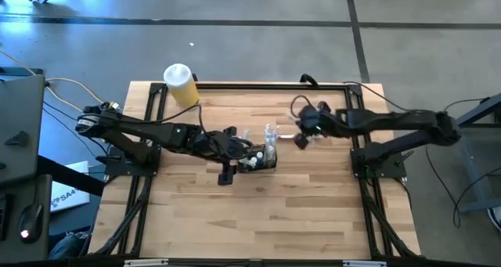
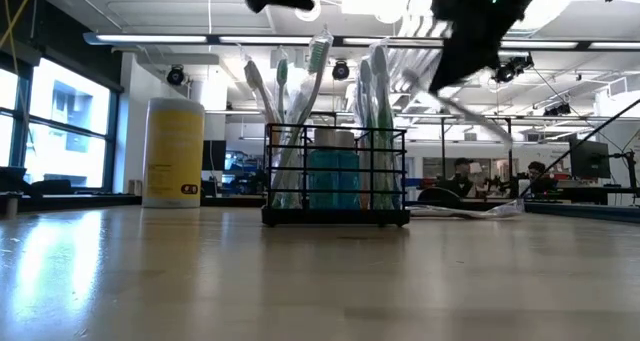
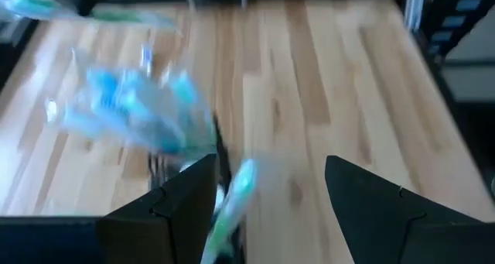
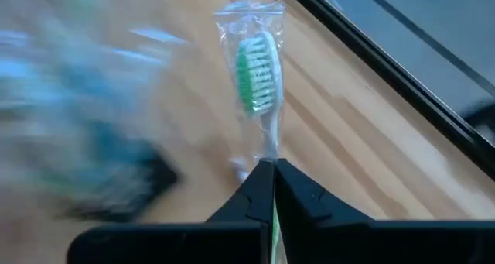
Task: Pick & Place toothbrushing station
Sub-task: Put the green toothbrush into the wire organizer
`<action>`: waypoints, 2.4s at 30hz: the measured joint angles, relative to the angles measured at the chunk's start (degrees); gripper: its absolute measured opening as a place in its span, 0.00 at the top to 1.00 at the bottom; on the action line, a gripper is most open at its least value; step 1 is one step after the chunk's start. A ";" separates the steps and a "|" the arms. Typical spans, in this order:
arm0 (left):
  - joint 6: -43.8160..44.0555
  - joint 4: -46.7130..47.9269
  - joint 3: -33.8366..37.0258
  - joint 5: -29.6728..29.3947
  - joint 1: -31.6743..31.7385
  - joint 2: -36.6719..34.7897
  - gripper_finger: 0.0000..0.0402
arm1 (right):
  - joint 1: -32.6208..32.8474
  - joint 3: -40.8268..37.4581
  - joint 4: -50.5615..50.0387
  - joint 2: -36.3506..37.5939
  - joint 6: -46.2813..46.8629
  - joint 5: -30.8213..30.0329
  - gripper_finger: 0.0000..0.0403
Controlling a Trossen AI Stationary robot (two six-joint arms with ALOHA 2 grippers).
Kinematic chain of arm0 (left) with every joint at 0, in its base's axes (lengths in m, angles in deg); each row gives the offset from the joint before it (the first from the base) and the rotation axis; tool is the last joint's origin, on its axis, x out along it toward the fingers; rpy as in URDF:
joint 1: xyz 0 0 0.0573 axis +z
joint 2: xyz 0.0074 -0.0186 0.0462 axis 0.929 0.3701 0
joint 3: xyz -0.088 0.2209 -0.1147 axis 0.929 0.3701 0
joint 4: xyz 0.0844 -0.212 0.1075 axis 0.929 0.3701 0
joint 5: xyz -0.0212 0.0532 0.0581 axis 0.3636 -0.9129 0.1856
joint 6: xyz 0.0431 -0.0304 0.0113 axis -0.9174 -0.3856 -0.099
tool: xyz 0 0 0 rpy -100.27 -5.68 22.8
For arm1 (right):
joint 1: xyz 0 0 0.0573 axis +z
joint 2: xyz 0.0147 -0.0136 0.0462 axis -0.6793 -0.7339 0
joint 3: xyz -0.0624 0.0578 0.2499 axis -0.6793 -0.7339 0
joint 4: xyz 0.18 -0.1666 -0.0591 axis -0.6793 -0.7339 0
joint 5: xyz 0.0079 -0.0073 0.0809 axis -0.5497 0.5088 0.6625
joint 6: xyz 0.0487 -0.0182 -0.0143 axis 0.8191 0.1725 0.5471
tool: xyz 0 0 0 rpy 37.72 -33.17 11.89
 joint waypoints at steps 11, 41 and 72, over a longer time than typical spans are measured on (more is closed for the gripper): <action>-2.18 -18.51 -0.21 0.15 -0.44 5.27 0.42 | 31.78 0.07 16.11 5.39 -3.21 -14.41 1.00; -9.03 -38.74 -0.04 5.29 -1.42 12.35 0.46 | 40.79 0.15 32.35 -5.83 -8.95 -22.16 0.99; -5.89 -29.37 -0.09 -1.78 -4.11 9.02 0.99 | 42.36 0.15 25.38 -5.99 -4.38 -15.50 0.45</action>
